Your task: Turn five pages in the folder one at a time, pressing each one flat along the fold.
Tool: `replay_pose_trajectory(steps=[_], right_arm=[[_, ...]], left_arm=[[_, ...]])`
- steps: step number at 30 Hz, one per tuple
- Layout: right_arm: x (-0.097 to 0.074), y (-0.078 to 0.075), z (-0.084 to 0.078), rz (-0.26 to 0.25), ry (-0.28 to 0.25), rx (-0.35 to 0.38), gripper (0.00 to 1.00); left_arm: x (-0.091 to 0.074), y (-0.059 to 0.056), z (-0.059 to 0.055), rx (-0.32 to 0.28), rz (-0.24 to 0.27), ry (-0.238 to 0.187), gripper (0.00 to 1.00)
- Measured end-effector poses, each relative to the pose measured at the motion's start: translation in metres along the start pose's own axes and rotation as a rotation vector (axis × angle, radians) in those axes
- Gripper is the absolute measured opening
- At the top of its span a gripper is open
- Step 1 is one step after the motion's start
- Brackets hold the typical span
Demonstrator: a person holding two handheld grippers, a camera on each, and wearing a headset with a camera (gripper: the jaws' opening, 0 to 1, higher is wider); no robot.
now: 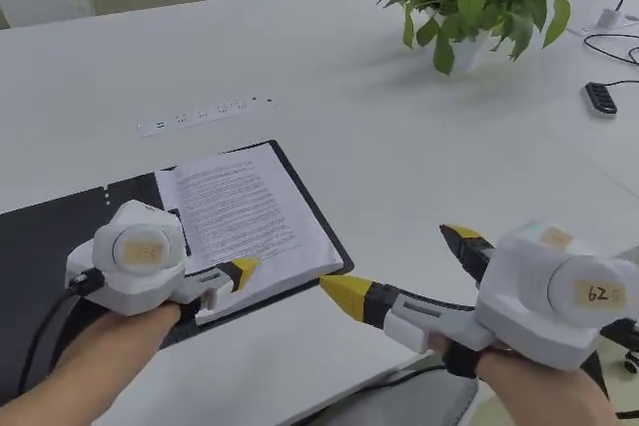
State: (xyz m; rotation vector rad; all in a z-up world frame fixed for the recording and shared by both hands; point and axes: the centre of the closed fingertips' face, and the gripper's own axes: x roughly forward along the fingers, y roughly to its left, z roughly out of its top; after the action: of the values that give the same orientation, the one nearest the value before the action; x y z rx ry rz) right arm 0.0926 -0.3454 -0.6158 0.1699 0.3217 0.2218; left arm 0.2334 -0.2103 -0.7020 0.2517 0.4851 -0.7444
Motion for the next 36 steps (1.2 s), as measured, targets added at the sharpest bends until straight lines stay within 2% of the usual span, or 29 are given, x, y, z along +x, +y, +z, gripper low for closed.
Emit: replay_pose_trajectory(steps=[12,18,21,24,28,36], right_arm=[[0.000,-0.002,-0.006,-0.020,0.009,0.014,0.99],[0.001,-0.001,-0.007,-0.019,0.008,0.022,0.99],[0.001,-0.001,-0.007,-0.021,0.007,0.022,0.98],[0.001,-0.001,-0.009,-0.022,0.010,0.025,0.98],[0.002,0.000,-0.011,-0.021,0.016,0.025,0.98],[0.004,0.000,-0.012,-0.021,0.021,0.019,0.98]], left_arm=[[0.038,-0.022,-0.014,0.012,-0.039,0.049,0.74],[0.052,-0.035,-0.016,-0.012,-0.048,0.059,0.74],[0.058,-0.037,-0.016,-0.022,-0.044,0.060,0.74],[0.063,-0.037,-0.015,-0.070,-0.030,0.057,0.73],[0.070,-0.039,-0.017,-0.099,-0.024,0.068,0.72],[0.081,-0.046,-0.026,-0.119,-0.019,0.094,0.71]])
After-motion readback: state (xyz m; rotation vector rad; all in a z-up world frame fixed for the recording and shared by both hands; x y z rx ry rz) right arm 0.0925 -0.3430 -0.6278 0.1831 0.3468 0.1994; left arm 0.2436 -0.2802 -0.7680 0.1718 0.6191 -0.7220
